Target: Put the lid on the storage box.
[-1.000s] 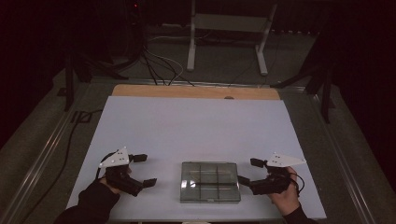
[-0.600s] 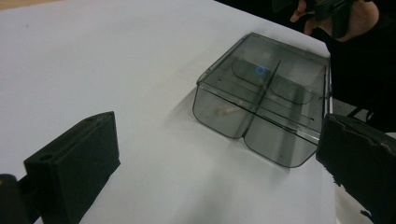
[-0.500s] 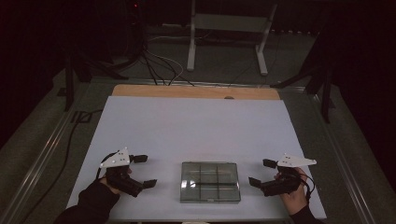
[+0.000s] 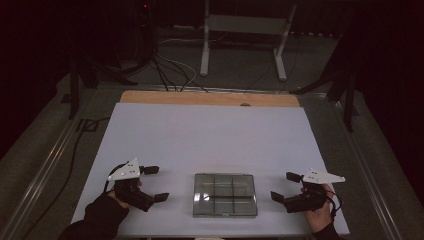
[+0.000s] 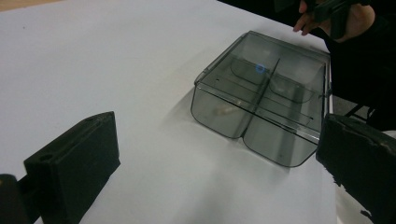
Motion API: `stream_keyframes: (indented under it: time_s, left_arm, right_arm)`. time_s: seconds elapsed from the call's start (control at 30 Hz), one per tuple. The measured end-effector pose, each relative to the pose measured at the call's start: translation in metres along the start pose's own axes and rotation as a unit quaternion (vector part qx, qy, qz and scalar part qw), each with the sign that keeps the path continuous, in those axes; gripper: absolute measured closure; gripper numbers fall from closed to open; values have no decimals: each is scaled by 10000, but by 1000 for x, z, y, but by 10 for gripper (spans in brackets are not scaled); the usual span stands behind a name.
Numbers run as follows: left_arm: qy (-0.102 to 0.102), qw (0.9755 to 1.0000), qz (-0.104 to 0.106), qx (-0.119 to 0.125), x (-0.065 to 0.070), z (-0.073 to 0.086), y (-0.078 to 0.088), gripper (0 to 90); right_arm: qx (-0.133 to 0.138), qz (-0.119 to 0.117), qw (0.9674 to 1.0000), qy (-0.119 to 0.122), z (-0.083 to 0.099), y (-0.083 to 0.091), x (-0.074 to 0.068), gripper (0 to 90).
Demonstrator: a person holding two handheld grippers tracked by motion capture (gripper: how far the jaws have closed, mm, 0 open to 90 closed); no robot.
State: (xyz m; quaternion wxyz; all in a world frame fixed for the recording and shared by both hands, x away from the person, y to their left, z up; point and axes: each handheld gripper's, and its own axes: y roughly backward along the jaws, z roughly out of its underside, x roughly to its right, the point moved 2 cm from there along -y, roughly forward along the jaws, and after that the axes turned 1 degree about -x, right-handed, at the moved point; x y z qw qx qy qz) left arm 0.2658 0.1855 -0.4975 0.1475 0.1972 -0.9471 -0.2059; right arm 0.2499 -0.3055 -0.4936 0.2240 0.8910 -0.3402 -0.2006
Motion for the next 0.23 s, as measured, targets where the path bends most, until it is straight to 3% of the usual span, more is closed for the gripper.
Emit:
stream_keyframes:
  time_s: [0.23]
  left_arm:
    - [4, 10000, -22, 15, 0, 0, 0, 6]
  right_arm:
    - [-86, 68, 9999, -16, 0, -3, 1, 0]
